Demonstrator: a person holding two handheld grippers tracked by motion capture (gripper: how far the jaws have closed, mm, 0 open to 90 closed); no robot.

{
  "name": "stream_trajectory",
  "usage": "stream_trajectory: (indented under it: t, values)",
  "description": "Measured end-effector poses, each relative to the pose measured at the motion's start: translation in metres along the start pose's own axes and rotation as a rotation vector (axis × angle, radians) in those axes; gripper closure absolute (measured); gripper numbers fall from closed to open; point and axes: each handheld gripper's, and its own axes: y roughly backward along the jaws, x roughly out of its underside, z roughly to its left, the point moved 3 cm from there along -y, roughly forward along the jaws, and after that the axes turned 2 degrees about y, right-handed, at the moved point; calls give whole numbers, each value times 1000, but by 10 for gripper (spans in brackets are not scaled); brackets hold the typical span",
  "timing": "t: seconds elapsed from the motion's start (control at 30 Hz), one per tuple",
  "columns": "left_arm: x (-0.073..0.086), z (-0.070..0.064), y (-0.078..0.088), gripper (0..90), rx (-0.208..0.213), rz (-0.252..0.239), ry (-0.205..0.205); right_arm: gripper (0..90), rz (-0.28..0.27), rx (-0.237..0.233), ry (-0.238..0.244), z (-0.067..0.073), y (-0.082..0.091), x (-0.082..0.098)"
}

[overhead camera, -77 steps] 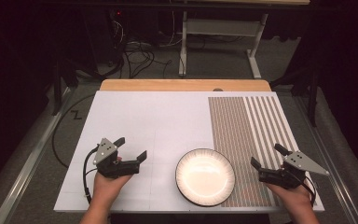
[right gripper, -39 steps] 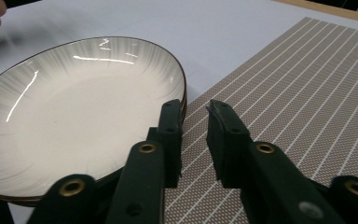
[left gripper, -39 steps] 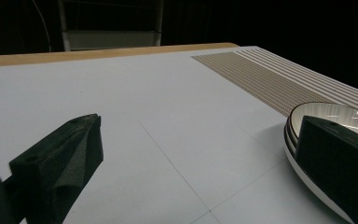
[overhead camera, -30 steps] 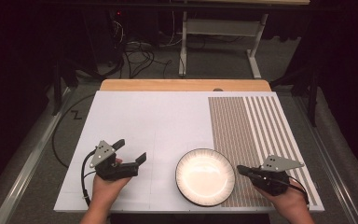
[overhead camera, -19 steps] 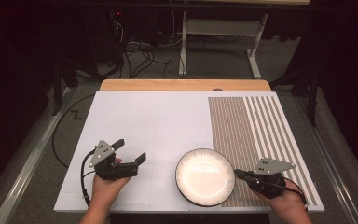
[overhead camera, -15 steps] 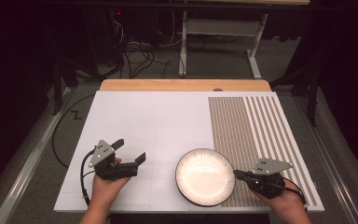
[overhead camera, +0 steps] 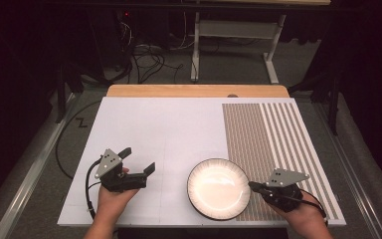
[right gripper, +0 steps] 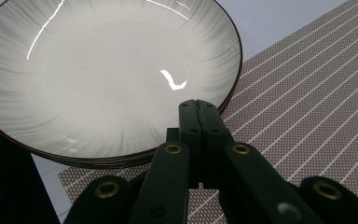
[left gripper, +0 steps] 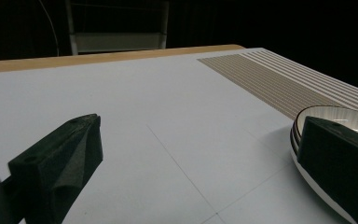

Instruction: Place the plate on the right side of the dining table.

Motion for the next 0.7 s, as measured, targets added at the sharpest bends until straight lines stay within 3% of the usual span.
stream_trajectory:
  t: [0.7]
  values:
    - [-1,0,1,9,8,-7,-2,900,7,-14,4,5,-4,-3]
